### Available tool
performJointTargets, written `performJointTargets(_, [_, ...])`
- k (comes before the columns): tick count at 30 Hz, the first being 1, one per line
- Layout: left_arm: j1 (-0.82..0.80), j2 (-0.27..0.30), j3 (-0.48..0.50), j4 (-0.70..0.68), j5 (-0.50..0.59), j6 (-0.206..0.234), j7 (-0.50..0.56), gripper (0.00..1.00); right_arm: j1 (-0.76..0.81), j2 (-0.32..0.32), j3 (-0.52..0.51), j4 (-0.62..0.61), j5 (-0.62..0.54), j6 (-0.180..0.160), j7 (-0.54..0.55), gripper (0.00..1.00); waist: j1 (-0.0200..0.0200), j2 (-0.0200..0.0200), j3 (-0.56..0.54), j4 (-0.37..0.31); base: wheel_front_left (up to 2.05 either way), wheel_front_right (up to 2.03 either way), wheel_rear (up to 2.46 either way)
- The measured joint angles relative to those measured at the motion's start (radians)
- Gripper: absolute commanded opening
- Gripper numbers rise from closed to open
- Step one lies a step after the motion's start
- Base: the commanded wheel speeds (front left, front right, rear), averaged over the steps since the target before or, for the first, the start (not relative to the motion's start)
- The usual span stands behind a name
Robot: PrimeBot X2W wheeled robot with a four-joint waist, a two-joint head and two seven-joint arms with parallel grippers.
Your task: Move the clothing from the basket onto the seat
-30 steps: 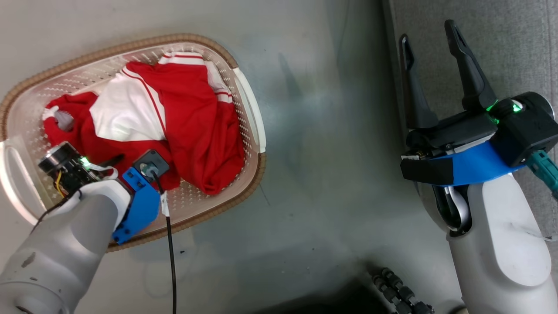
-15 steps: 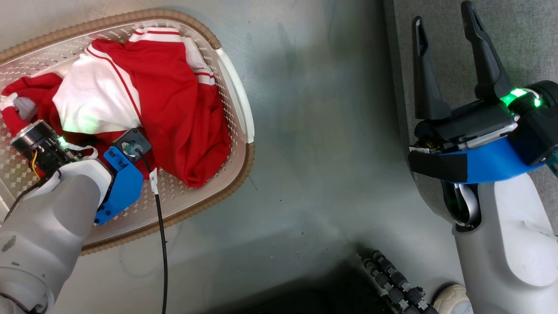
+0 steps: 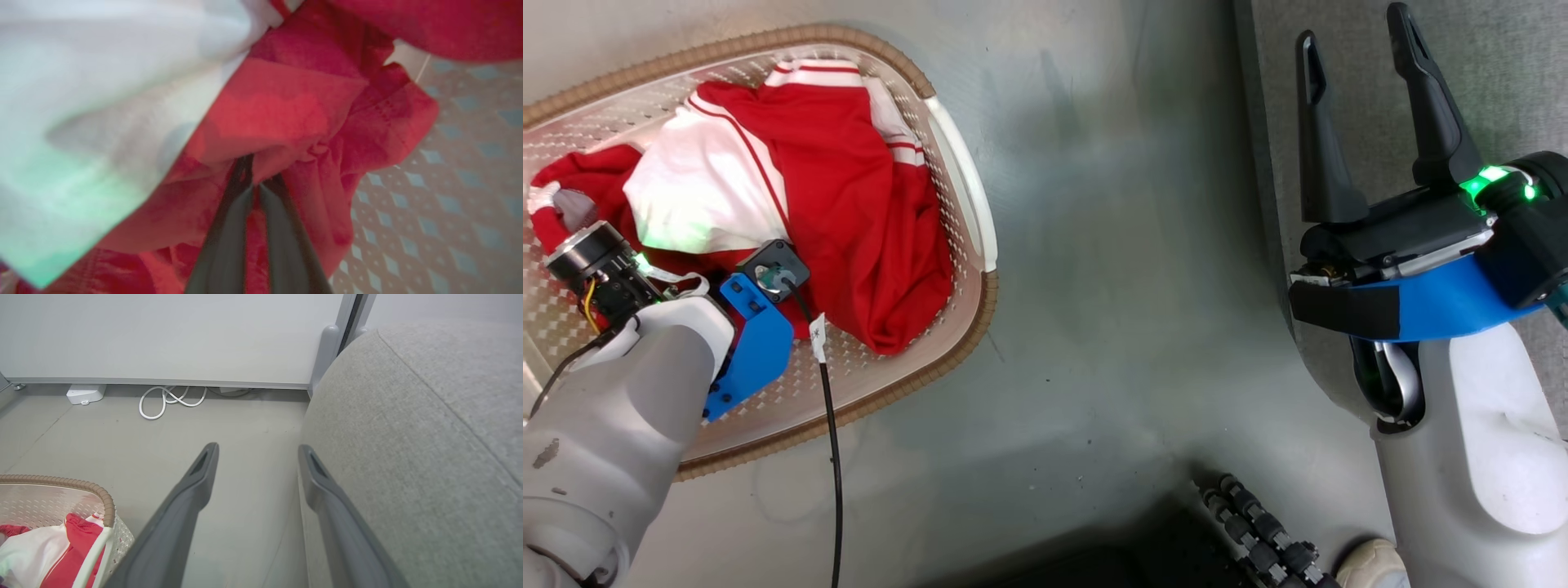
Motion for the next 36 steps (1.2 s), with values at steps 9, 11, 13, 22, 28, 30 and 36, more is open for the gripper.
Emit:
performJointTargets(9, [0.035,-0.04,0.0,-0.023,-0.033,0.0,-0.048,0.0,0.004,0.0,-0.01,0.023,-0.014,0.0,0.0,1.0,0.0,0.0,-0.068,0.021,0.0,0.0,0.0])
performJointTargets(11, [0.049,-0.051,-0.001,-0.031,-0.035,0.0,-0.065,0.0,0.008,0.0,-0.013,0.028,-0.017,0.0,0.0,1.0,0.0,0.0001,-0.09,0.029,0.0,0.0,0.0])
performJointTargets(13, [0.063,-0.065,0.0,-0.035,-0.042,0.0,-0.081,0.0,0.011,0.0,-0.02,0.033,-0.027,0.0,0.0,1.0,0.0,0.0,-0.113,0.039,0.0,0.0,0.0])
performJointTargets(22, [0.128,-0.125,-0.001,-0.046,-0.1,0.0,-0.157,0.0,0.049,0.0,-0.035,0.064,-0.06,0.0,0.0,1.0,-0.0001,0.0001,-0.239,0.095,0.0,0.0,0.0])
performJointTargets(28, [0.167,-0.154,-0.001,-0.06,-0.168,0.0,-0.207,0.0,0.086,-0.002,-0.046,0.083,-0.068,0.0,0.0,1.0,-0.0001,0.0001,-0.338,0.133,0.0,0.0,0.0])
performJointTargets(30, [0.176,-0.162,-0.001,-0.067,-0.19,0.0,-0.225,0.0,0.101,-0.005,-0.05,0.088,-0.068,0.0,0.0,1.0,-0.0001,0.0,-0.371,0.145,0.0,0.0,0.0])
performJointTargets(36, [0.192,-0.184,-0.001,-0.095,-0.228,0.0,-0.289,0.0,0.148,-0.015,-0.067,0.101,-0.068,0.0,0.0,1.0,-0.0001,0.0002,-0.469,0.184,0.0,0.0,0.0])
